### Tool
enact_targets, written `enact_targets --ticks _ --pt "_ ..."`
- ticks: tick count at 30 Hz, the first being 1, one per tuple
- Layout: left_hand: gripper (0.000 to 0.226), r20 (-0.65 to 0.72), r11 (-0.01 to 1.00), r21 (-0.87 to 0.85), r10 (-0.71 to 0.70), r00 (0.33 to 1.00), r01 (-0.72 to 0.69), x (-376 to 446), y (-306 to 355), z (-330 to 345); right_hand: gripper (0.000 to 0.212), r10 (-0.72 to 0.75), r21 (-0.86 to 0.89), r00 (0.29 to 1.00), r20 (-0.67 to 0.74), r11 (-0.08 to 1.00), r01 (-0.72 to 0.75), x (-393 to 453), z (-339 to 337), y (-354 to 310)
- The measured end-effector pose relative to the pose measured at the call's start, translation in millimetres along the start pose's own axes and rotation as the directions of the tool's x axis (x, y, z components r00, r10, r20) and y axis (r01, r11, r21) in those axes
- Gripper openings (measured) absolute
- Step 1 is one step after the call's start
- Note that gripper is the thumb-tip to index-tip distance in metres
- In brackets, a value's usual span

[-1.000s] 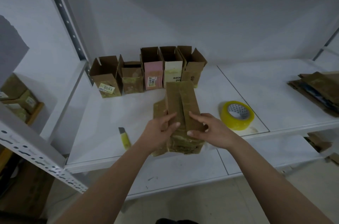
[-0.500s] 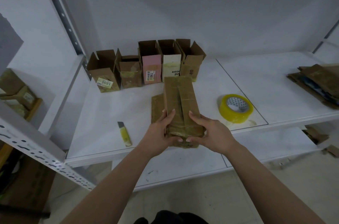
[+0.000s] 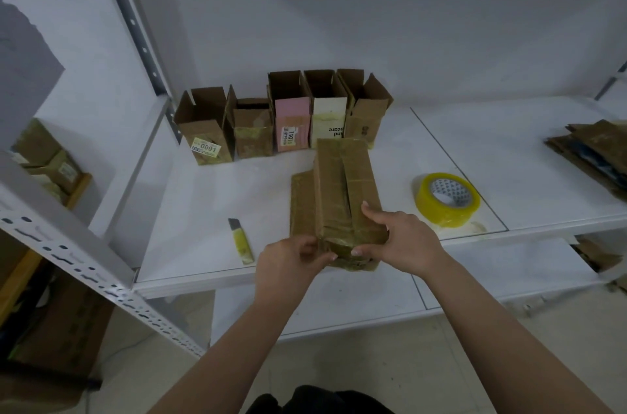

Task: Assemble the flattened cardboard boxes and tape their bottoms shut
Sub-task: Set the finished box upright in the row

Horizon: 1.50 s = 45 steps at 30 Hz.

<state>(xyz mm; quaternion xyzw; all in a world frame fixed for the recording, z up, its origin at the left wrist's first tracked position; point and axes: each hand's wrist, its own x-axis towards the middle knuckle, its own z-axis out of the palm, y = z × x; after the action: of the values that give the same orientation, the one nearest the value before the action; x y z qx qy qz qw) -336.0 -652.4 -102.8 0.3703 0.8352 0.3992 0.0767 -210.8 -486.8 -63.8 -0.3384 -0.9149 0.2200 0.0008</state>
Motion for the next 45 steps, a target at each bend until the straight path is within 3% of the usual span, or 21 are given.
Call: enact_targets --ticks 3,8,16,20,23,29,32,37,42,45 --pt "0.013 -0.037 0.998 0.020 0.053 0.998 -0.052 0 0 4 0.093 0.012 0.032 1.000 -0.005 0.999 -0.012 0 -1 -1" --pt "0.012 -0.050 0.997 -0.002 0.083 0.995 -0.083 0 -6 6 0.094 0.023 0.077 1.000 -0.006 0.997 -0.023 -1 0 0" --pt "0.030 0.092 0.984 -0.167 0.073 0.993 -0.057 1 -25 -6 0.094 0.026 0.120 0.999 0.021 0.992 -0.028 2 -1 1" --pt "0.008 0.120 0.991 -0.100 0.105 0.987 -0.094 10 -34 -9 0.093 0.022 0.128 0.999 0.040 0.991 -0.027 4 -3 0" --pt "0.015 0.160 0.989 -0.126 0.095 0.983 -0.075 16 -25 -8 0.093 0.020 0.132 0.999 0.042 0.991 -0.026 4 -3 0" --pt "0.034 0.163 0.996 0.060 0.048 0.986 -0.059 32 -7 -3 0.093 0.011 0.119 0.999 0.041 0.993 -0.016 3 -4 1" --pt "0.036 0.277 0.991 0.129 -0.007 0.961 -0.030 43 -2 -10 0.092 0.003 0.092 0.999 0.043 0.996 -0.007 3 -4 0" --pt "0.048 0.450 0.980 0.175 0.010 0.893 -0.100 67 12 -21 0.094 0.015 0.106 0.999 0.043 0.994 -0.020 3 -3 0" --pt "0.048 0.403 0.944 0.289 0.033 0.914 -0.161 63 12 -18 0.093 0.004 0.106 0.999 0.046 0.994 -0.009 4 -5 0" --pt "0.047 0.402 0.938 0.273 0.091 0.911 -0.214 56 5 -17 0.094 0.003 0.123 0.999 0.041 0.992 -0.008 4 -5 0"
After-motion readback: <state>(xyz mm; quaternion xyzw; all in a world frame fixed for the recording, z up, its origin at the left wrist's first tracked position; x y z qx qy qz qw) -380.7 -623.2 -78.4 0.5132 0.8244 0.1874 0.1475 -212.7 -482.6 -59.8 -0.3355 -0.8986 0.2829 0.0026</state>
